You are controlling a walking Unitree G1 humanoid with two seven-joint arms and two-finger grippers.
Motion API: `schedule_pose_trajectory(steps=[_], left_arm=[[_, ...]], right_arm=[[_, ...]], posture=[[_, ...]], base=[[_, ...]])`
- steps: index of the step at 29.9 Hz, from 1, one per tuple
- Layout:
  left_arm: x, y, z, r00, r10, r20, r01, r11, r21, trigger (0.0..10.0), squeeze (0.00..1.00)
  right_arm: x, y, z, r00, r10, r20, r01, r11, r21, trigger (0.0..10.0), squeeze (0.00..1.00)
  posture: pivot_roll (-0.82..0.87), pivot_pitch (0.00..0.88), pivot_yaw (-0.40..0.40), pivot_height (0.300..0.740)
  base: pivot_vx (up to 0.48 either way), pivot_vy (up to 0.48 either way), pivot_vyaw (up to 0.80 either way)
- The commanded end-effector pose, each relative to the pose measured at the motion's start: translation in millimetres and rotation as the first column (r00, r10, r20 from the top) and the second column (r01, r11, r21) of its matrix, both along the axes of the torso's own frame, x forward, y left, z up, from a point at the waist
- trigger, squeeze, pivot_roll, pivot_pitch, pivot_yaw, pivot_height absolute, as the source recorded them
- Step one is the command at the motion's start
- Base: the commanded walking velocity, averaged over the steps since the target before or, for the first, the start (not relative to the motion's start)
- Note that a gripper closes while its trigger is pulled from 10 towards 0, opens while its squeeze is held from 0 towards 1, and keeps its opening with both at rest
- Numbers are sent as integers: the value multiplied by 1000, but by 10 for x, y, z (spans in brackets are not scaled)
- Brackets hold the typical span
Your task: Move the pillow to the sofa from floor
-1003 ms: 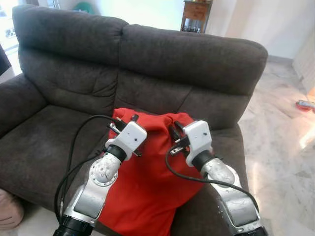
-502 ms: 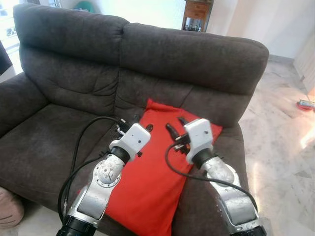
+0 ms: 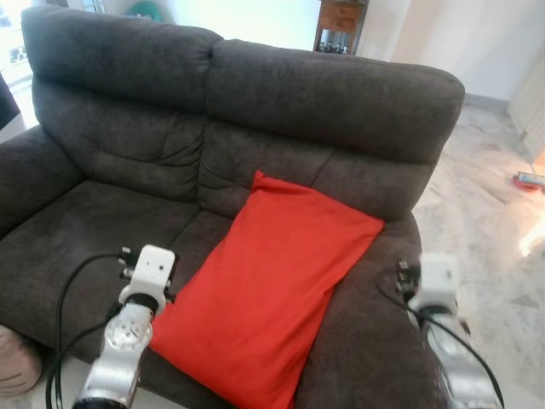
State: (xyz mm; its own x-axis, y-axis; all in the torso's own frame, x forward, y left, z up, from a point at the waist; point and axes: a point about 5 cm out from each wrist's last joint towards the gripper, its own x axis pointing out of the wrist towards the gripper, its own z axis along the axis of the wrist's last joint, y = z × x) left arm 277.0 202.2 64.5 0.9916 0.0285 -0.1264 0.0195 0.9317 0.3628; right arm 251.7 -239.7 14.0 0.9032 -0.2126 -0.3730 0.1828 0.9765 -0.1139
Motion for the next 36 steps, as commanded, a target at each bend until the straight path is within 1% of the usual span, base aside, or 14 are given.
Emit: schedule_pose_trajectory(steps=[1, 2, 3, 7, 10, 13, 14, 15, 17, 20, 24, 29, 32, 36], left_arm=[[-27, -10, -22, 1000, 19, 20, -19, 1000, -24, 10000, 0], [-46, -17, -44, 999, 25, 20, -25, 999, -28, 10000, 0], [-117, -37, -141, 1000, 30, 5, -29, 999, -38, 10000, 0], [-230, -19, -293, 999, 19, -30, -19, 1000, -17, 10000, 0], [-244, 58, -297, 999, 23, -33, -23, 1000, -9, 10000, 0], [-273, 132, -351, 998, 38, -54, -40, 999, -31, 10000, 0], [-408, 194, -620, 982, 59, -178, -65, 997, -29, 10000, 0], [-450, 208, -687, 975, 65, -211, -72, 997, -25, 10000, 0], [-568, 262, -832, 954, 115, -275, -141, 987, -75, 10000, 0], [-682, 324, -925, 935, 159, -317, -194, 978, -80, 10000, 0], [-747, 392, -972, 922, 194, -336, -238, 967, -94, 10000, 0], [-818, 400, -1100, 896, 188, -402, -242, 966, -87, 10000, 0], [-821, 398, -1112, 893, 188, -409, -243, 966, -87, 10000, 0], [-822, 390, -1136, 888, 170, -426, -224, 971, -81, 10000, 0]], right_arm=[[-89, -65, -97, 999, -26, -20, 26, 1000, 10, 10000, 0], [-130, -60, -145, 999, -22, -35, 23, 1000, 15, 10000, 0], [-240, -44, -275, 997, -19, -76, 21, 999, 34, 10000, 0], [-445, -38, -480, 989, -43, -143, 52, 997, 64, 10000, 0], [-504, -29, -537, 988, -48, -146, 61, 994, 88, 10000, 0], [-555, -16, -600, 986, -36, -164, 51, 995, 88, 10000, 0], [-573, 47, -642, 985, -9, -170, 28, 993, 111, 10000, 0], [-580, 56, -654, 984, -5, -178, 25, 994, 107, 10000, 0], [-610, 60, -691, 981, -10, -192, 33, 992, 119, 10000, 0], [-632, 66, -713, 980, -16, -201, 42, 991, 128, 10000, 0], [-667, 82, -751, 976, -11, -216, 44, 988, 151, 10000, 0], [-780, 189, -872, 954, 3, -301, 50, 985, 167, 10000, 0], [-795, 196, -888, 949, -3, -315, 59, 984, 169, 10000, 0], [-861, 144, -924, 936, -56, -348, 126, 975, 184, 10000, 0]], posture=[[98, 0, -67, 740], [98, 0, -67, 740], [97, 0, -65, 740], [97, 0, -64, 740], [93, 0, -62, 740], [110, 0, -62, 740], [100, 0, -61, 740], [100, 0, -61, 740], [95, 0, -60, 740], [91, 0, -62, 740], [105, 0, -66, 740], [96, 0, -60, 740], [100, 0, -58, 740], [93, 0, -48, 740]], base=[[0, 0, 0], [0, 0, 0], [0, 0, 0], [0, 0, 0], [0, 0, 0], [0, 0, 0], [0, 0, 0], [0, 0, 0], [0, 0, 0], [0, 0, 0], [0, 0, 0], [0, 0, 0], [0, 0, 0], [0, 0, 0]])
